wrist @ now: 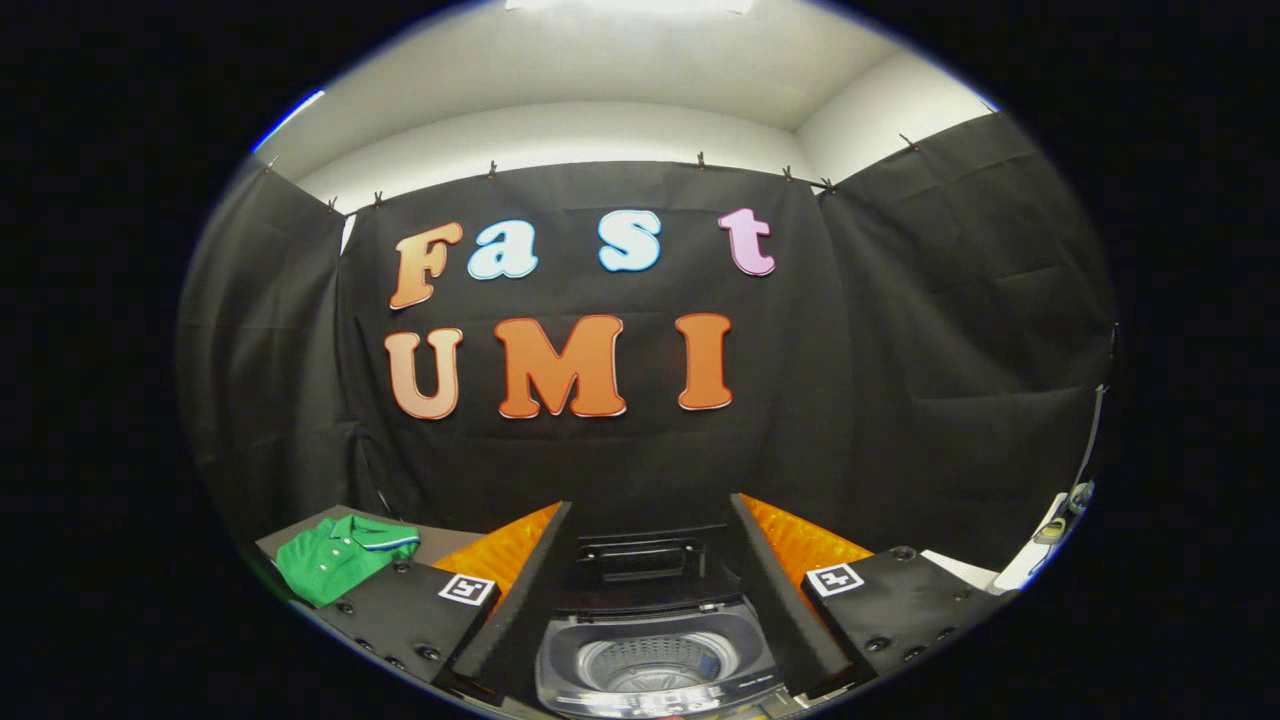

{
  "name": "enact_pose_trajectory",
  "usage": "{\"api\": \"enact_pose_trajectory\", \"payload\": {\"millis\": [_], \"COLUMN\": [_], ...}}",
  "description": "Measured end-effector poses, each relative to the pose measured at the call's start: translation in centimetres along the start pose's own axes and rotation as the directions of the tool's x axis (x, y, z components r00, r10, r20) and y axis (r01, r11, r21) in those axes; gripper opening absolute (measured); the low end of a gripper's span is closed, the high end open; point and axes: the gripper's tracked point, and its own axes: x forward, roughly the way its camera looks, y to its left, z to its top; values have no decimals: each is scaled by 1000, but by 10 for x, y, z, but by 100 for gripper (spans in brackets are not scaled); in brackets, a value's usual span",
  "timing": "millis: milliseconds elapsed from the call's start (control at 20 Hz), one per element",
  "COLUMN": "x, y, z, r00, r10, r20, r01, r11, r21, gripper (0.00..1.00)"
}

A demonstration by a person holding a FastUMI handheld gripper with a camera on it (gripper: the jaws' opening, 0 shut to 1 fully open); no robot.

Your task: Put the clothes into the washing machine and then close the washing machine lid.

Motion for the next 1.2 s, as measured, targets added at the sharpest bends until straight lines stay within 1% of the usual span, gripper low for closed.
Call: {"api": "enact_pose_trajectory", "payload": {"millis": [150,400,600,700,800,900,1050,1200], "x": [4,10,21,23,25,27,29,34], "y": [62,174,256,297,336,364,393,406], "z": [3,-7,-29,-45,-68,-90,-124,-165], "r00": [1000,993,978,962,940,919,892,862], "r10": [24,120,200,254,312,347,366,353], "r20": [-1,-24,-64,-96,-142,-186,-264,-362], "r01": [-24,-120,-201,-254,-310,-345,-366,-355], "r11": [1000,993,980,967,950,937,929,933], "r21": [2,10,-7,8,36,48,51,65], "gripper": [97,97,97,97,97,97,98,98]}}
